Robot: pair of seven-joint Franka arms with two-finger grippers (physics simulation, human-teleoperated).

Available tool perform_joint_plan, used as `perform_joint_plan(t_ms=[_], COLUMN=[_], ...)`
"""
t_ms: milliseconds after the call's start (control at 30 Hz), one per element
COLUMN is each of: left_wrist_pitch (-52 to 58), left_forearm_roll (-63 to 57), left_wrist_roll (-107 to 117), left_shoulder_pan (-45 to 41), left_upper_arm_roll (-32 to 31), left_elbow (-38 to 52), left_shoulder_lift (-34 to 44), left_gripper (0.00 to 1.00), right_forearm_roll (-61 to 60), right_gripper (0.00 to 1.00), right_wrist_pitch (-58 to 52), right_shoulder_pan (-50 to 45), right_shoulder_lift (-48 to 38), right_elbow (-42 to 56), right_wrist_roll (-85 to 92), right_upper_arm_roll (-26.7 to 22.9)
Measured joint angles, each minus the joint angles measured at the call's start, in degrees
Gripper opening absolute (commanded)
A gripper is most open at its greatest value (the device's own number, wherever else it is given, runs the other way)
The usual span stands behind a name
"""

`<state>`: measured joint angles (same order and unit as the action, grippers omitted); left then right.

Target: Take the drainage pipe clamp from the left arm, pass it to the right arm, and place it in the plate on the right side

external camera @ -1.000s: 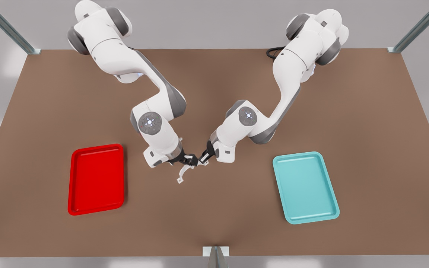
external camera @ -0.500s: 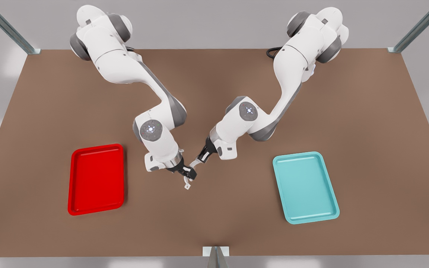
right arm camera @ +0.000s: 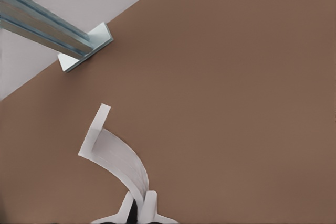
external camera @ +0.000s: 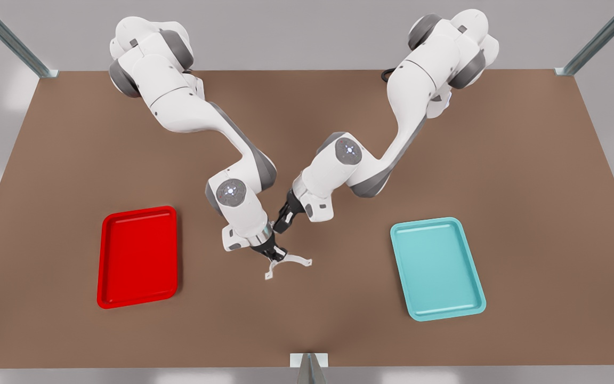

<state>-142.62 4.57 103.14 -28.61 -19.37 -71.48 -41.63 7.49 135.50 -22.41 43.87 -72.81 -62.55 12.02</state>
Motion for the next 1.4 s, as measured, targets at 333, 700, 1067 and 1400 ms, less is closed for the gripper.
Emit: perform_joint_plan(t_ms=[333,700,1067,1400], left_wrist_pitch=[6.87,39.35,47.04,48.19], left_forearm_roll=[-0.72,-4.93,-4.99,-3.57], left_wrist_roll=[0.27,-30.61,-60.91,-76.28], left_shoulder_pan=[4.46,34.67,25.39,25.48], left_upper_arm_roll=[-1.13,1.29,14.45,14.58], left_elbow=[0.09,-0.22,-7.81,-9.25], left_shoulder_lift=[4.98,14.67,22.31,24.06], left_gripper=[1.00,1.00,1.00,1.00], right_forearm_roll=[0.96,0.72,-4.54,-0.42], right_gripper=[0.21,0.21,0.21,1.00], right_wrist_pitch=[-2.29,-5.56,-13.71,-28.93], right_shoulder_pan=[4.24,28.47,47.62,39.09], right_shoulder_lift=[-5.33,-20.53,-12.31,-20.31], right_elbow=[-6.08,-26.78,-25.50,-3.28], right_wrist_roll=[0.79,11.80,34.92,47.64], right_upper_arm_roll=[0.83,7.77,8.43,11.70])
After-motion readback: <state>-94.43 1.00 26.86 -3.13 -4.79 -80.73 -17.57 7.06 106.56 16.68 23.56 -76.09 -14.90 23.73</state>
